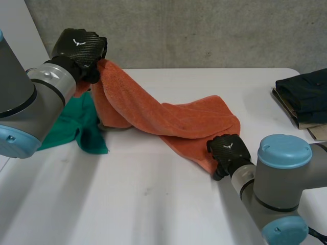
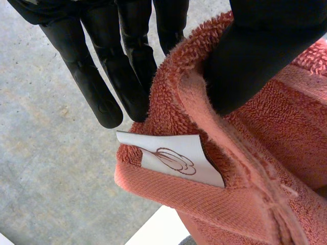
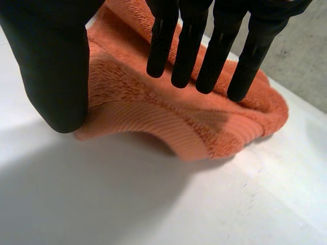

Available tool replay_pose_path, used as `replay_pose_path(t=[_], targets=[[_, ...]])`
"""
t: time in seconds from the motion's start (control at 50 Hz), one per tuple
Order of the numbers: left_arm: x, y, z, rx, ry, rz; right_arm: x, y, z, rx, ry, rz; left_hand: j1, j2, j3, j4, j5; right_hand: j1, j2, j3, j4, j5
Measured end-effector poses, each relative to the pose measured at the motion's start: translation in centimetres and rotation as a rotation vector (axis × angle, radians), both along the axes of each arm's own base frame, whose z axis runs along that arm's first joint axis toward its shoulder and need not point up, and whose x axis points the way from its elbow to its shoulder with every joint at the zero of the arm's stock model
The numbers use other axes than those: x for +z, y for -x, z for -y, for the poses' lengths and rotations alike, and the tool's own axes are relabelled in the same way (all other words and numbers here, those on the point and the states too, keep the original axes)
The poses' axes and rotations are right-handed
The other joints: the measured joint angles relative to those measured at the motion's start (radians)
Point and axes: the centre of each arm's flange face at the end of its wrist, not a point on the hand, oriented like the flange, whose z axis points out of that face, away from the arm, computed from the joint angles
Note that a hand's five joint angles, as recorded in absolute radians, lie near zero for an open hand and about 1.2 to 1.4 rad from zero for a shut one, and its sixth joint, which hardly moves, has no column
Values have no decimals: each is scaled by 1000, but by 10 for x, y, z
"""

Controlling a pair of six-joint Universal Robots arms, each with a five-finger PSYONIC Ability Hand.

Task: Fold the laundry.

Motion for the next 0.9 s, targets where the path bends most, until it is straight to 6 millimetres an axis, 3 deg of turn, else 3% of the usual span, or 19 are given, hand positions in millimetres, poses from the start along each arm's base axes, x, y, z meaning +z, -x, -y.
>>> replay_pose_path(t=[0.14, 0.24, 0.32, 0.44, 0.46, 0.6, 0.7, 0.8, 0.9], targets=[[0, -3, 0, 7, -6, -4, 1, -4, 14, -4, 41, -10, 0, 0, 0, 0, 0, 82, 68, 71, 72, 70], [-3, -7, -1, 17, -25, -7, 2, -2, 34, -31, 78, -35, 0, 0, 0, 0, 0, 494, 517, 504, 508, 501], [-6, -12, -2, 28, -48, -6, 14, 3, 47, -55, 121, -50, 0, 0, 0, 0, 0, 494, 560, 563, 575, 540], [-12, -25, -12, 53, -138, 26, 72, 23, 56, -91, 214, -72, 0, 0, 0, 0, 0, 494, 560, 564, 576, 540], [-13, -30, -17, 59, -173, 41, 95, 33, 55, -96, 240, -88, 0, 0, 0, 0, 0, 494, 560, 565, 576, 540], [-8, -54, -50, 60, -324, 129, 191, 88, 42, -118, 305, -198, 0, 0, 0, 0, 0, 494, 560, 565, 579, 540], [-6, -63, -74, 17, -420, 202, 221, 117, 26, -101, 226, -271, 0, 0, 0, 0, 0, 494, 560, 565, 579, 552], [-14, -60, -82, -37, -496, 268, 207, 121, 26, -15, 106, -308, 0, 0, 0, 0, 0, 493, 560, 565, 579, 552], [-31, -50, -63, -54, -504, 327, 183, 118, 51, -9, 60, -329, 0, 0, 0, 0, 0, 494, 560, 565, 579, 552]])
